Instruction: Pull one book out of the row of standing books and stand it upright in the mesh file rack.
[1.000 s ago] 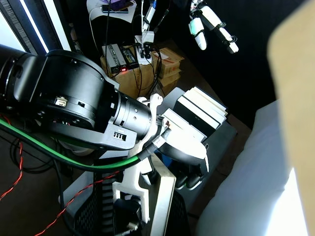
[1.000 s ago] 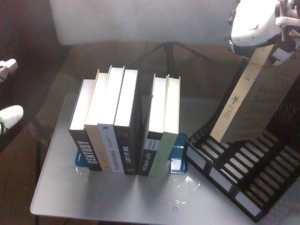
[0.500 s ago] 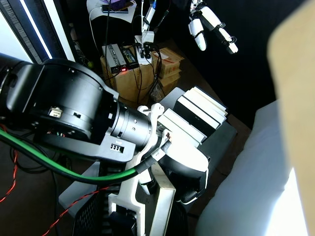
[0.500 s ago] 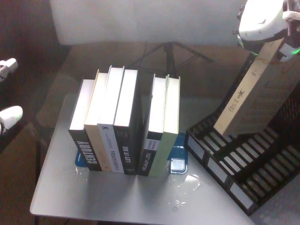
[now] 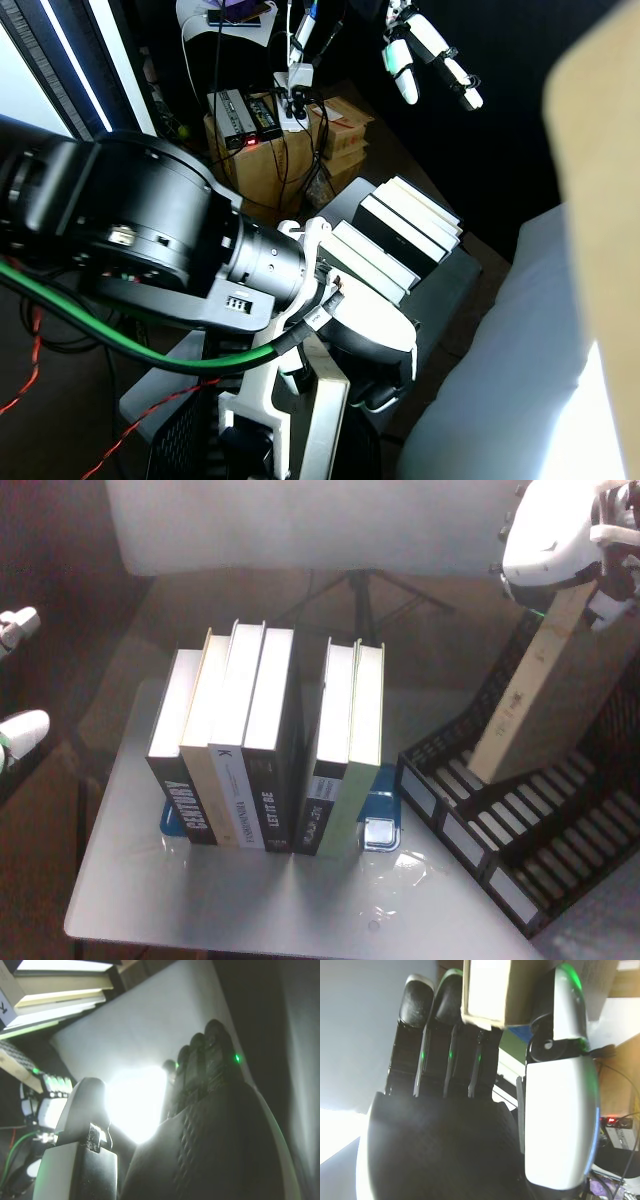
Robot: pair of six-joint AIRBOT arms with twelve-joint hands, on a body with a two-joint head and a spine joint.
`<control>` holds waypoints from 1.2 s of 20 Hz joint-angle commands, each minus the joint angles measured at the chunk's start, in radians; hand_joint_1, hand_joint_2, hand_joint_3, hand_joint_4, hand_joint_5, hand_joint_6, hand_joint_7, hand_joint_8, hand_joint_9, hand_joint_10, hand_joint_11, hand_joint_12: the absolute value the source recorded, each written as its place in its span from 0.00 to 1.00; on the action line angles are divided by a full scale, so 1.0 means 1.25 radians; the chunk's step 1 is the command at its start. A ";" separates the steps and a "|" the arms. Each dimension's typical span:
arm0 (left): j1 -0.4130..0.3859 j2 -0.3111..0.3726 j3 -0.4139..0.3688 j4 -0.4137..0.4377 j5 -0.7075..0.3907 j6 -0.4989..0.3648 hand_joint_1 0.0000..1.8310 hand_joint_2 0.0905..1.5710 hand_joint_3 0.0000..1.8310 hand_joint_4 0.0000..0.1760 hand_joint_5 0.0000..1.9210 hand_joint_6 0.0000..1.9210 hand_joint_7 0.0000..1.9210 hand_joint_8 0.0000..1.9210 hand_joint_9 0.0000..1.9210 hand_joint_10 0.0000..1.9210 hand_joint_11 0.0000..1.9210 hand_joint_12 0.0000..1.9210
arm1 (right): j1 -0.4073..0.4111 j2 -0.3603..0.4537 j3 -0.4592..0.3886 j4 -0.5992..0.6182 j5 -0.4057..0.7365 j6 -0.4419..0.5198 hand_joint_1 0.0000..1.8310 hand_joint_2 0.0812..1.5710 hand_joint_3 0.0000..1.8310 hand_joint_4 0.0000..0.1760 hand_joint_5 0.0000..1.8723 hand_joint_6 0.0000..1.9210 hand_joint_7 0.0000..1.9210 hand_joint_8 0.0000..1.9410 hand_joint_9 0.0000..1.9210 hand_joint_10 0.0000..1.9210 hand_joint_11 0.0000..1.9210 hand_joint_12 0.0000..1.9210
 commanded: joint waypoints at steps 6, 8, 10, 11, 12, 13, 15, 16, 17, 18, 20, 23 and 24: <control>0.001 0.000 0.009 -0.010 -0.104 -0.005 0.33 0.89 0.00 0.27 0.03 0.00 0.00 0.00 0.00 0.00 0.00 0.00 | -0.016 -0.005 0.028 -0.024 -0.082 0.010 0.68 0.73 0.00 0.00 0.43 0.55 0.51 0.65 0.47 0.72 0.37 0.93; 0.001 -0.001 0.010 -0.010 -0.104 -0.006 0.35 0.89 0.00 0.25 0.03 0.00 0.01 0.00 0.00 0.00 0.00 0.00 | -0.019 -0.009 0.031 -0.024 -0.083 0.011 0.68 0.71 0.00 0.00 0.49 0.47 0.51 0.66 0.44 0.72 0.30 0.98; 0.001 -0.001 0.010 -0.010 -0.105 -0.006 0.35 0.88 0.00 0.20 0.03 0.00 0.00 0.00 0.00 0.00 0.00 0.00 | -0.025 -0.014 0.038 -0.024 -0.085 0.016 0.68 0.73 0.00 0.00 0.46 0.49 0.48 0.71 0.46 0.81 0.36 1.00; 0.001 -0.002 0.010 -0.010 -0.105 -0.006 0.35 0.89 0.00 0.15 0.04 0.00 0.01 0.00 0.00 0.00 0.00 0.00 | -0.028 -0.016 0.041 -0.024 -0.086 0.019 0.68 0.74 0.00 0.00 0.45 0.51 0.48 0.71 0.45 0.79 0.32 1.00; 0.001 -0.002 0.010 -0.010 -0.105 -0.006 0.35 0.89 0.00 0.12 0.04 0.00 0.01 0.00 0.00 0.00 0.00 0.00 | -0.032 -0.017 0.044 -0.024 -0.086 0.022 0.67 0.74 0.00 0.00 0.42 0.55 0.48 0.71 0.43 0.76 0.29 0.99; 0.001 -0.002 0.010 -0.010 -0.105 -0.006 0.35 0.89 0.00 0.12 0.04 0.00 0.01 0.00 0.00 0.00 0.00 0.00 | -0.034 -0.018 0.046 -0.024 -0.087 0.026 0.67 0.74 0.00 0.00 0.42 0.55 0.48 0.71 0.43 0.76 0.29 0.99; 0.001 -0.002 0.010 -0.011 -0.106 -0.007 0.36 0.89 0.00 0.12 0.04 0.00 0.01 0.00 0.00 0.00 0.00 0.00 | -0.040 -0.019 0.048 -0.024 -0.088 0.029 0.67 0.74 0.00 0.00 0.42 0.56 0.48 0.71 0.43 0.75 0.28 0.99; 0.001 -0.002 0.010 -0.011 -0.106 -0.007 0.36 0.89 0.00 0.14 0.04 0.00 0.01 0.00 0.00 0.00 0.00 0.00 | -0.041 -0.020 0.049 -0.024 -0.088 0.030 0.68 0.73 0.00 0.00 0.44 0.56 0.51 0.62 0.44 0.64 0.30 0.90; 0.001 -0.002 0.010 -0.011 -0.106 -0.007 0.36 0.88 0.00 0.22 0.03 0.00 0.00 0.00 0.00 0.00 0.00 0.00 | -0.044 -0.021 0.049 -0.024 -0.088 0.031 0.73 0.74 0.00 0.00 0.40 0.59 0.50 0.61 0.39 0.75 0.28 0.90; 0.001 -0.002 0.010 -0.011 -0.106 -0.007 0.36 0.88 0.00 0.22 0.03 0.00 0.01 0.00 0.00 0.00 0.00 0.00 | -0.045 -0.021 0.050 -0.024 -0.088 0.031 0.74 0.73 0.00 0.00 0.40 0.60 0.51 0.56 0.39 0.76 0.26 0.90; 0.001 -0.003 0.010 -0.011 -0.107 -0.007 0.38 0.88 0.00 0.20 0.04 0.00 0.01 0.00 0.00 0.00 0.00 0.00 | -0.046 -0.022 0.050 -0.024 -0.089 0.031 0.66 0.75 0.01 0.00 0.40 0.70 0.47 0.57 0.37 0.57 0.21 0.87; 0.001 -0.003 0.010 -0.011 -0.107 -0.007 0.38 0.88 0.00 0.12 0.04 0.00 0.01 0.00 0.00 0.00 0.00 0.00 | -0.050 -0.021 0.050 -0.024 -0.092 0.033 0.60 0.77 0.00 0.00 0.41 0.68 0.43 0.21 0.39 0.43 0.20 0.89; 0.001 -0.003 0.010 -0.011 -0.107 -0.007 0.38 0.87 0.00 0.09 0.04 0.00 0.02 0.00 0.00 0.00 0.00 0.00 | -0.051 -0.021 0.050 -0.024 -0.092 0.034 0.62 0.74 0.00 0.00 0.33 0.44 0.44 0.12 0.35 0.44 0.17 0.92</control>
